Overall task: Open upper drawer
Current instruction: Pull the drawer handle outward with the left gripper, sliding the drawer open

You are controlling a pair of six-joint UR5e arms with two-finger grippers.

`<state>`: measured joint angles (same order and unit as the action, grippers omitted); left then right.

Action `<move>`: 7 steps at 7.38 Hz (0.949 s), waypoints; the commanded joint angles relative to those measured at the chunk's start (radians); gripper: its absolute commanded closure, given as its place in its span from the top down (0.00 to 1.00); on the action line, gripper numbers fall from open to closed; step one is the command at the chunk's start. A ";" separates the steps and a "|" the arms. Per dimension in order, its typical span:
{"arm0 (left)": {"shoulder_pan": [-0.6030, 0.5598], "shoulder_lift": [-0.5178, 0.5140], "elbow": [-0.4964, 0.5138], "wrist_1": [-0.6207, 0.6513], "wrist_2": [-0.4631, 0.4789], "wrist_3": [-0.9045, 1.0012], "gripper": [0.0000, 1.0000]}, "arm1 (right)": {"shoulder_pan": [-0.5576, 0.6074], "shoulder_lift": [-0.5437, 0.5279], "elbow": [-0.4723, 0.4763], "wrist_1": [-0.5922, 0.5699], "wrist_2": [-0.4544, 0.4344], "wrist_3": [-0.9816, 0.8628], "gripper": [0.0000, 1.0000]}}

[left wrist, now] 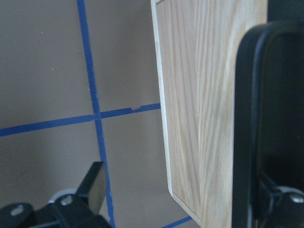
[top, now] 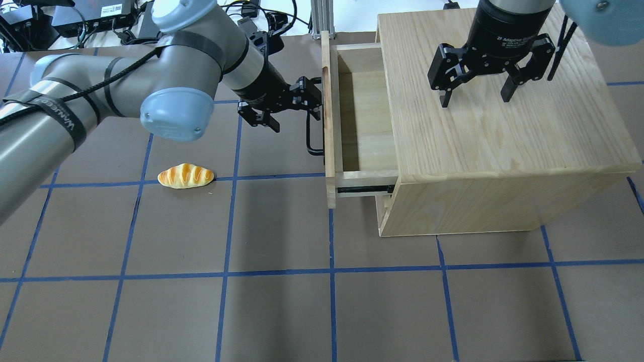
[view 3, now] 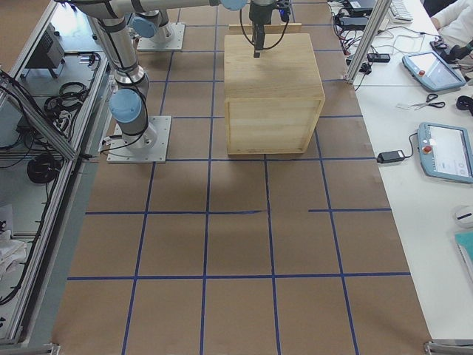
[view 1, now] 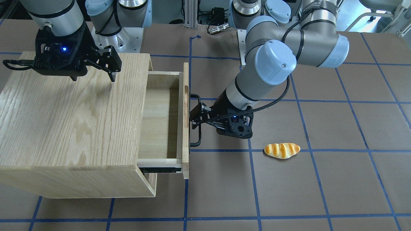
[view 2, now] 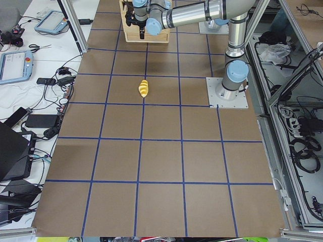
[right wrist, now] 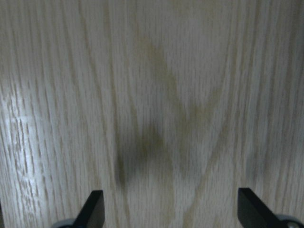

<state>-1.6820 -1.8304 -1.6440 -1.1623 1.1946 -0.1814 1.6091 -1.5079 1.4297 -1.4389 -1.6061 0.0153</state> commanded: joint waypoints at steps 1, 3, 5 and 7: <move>0.114 0.046 -0.007 -0.117 0.019 0.008 1.00 | 0.000 0.000 0.001 0.000 0.000 0.000 1.00; 0.169 0.065 -0.010 -0.184 0.082 0.078 1.00 | 0.000 0.000 0.000 0.000 0.000 0.000 1.00; 0.176 0.115 0.019 -0.250 0.085 0.072 1.00 | 0.000 0.000 0.000 0.000 0.000 0.000 1.00; 0.160 0.207 0.077 -0.363 0.126 0.071 1.00 | 0.000 0.000 0.000 0.000 0.000 0.000 1.00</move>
<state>-1.5136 -1.6808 -1.6007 -1.4544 1.2934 -0.1097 1.6091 -1.5080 1.4297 -1.4389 -1.6061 0.0154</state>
